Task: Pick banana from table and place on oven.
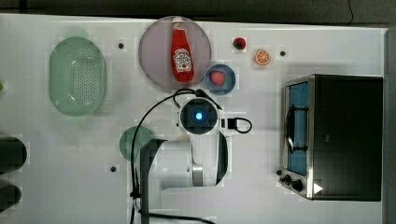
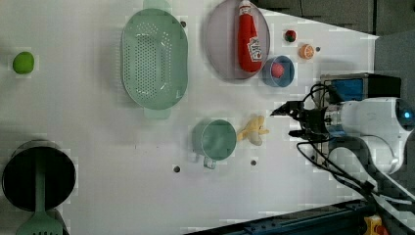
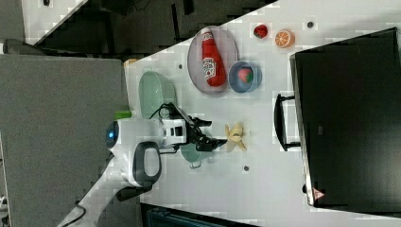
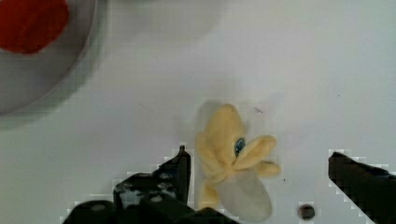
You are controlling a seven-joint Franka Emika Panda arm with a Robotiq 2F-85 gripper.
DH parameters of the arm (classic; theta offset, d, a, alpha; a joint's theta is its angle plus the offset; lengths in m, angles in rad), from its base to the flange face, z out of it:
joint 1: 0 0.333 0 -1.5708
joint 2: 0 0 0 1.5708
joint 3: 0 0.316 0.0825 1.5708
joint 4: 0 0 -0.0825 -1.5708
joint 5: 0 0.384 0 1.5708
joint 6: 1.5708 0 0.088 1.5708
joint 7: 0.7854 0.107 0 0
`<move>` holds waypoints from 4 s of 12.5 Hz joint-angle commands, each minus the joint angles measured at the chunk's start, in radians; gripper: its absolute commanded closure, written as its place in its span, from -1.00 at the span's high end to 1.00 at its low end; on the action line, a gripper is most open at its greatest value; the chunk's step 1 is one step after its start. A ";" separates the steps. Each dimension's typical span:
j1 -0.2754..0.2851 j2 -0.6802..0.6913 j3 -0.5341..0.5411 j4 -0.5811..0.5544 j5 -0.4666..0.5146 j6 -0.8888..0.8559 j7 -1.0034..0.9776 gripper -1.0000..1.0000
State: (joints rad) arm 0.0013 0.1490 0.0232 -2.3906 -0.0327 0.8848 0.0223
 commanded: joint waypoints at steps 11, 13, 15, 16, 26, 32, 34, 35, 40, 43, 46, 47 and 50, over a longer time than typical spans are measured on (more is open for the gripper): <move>-0.008 0.191 0.047 -0.052 0.019 0.226 -0.018 -0.05; -0.008 0.191 0.047 -0.051 0.020 0.234 -0.018 -0.48; -0.008 0.177 0.047 -0.048 0.024 0.238 -0.018 -0.50; -0.008 0.152 0.047 -0.047 0.025 0.237 -0.018 -0.50; -0.013 -0.461 0.009 0.121 0.026 -0.403 -0.018 -0.50; -0.025 -0.547 -0.070 0.293 0.024 -0.713 -0.024 -0.50; -0.036 -0.531 -0.151 0.295 0.022 -0.710 -0.113 -0.50; -0.043 -0.515 -0.203 0.295 0.020 -0.706 -0.183 -0.50; -0.054 -0.351 -0.487 0.321 0.001 -0.541 -0.593 -0.50; -0.055 -0.220 -0.605 0.361 0.002 -0.374 -0.870 -0.50; -0.055 -0.096 -0.676 0.434 0.007 -0.336 -1.018 -0.50; -0.056 -0.061 -0.685 0.459 0.008 -0.337 -1.048 -0.50; -0.058 -0.001 -0.692 0.502 0.010 -0.337 -1.100 -0.44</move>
State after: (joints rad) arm -0.0969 0.1552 -0.6973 -1.9473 -0.0101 0.5620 -0.9805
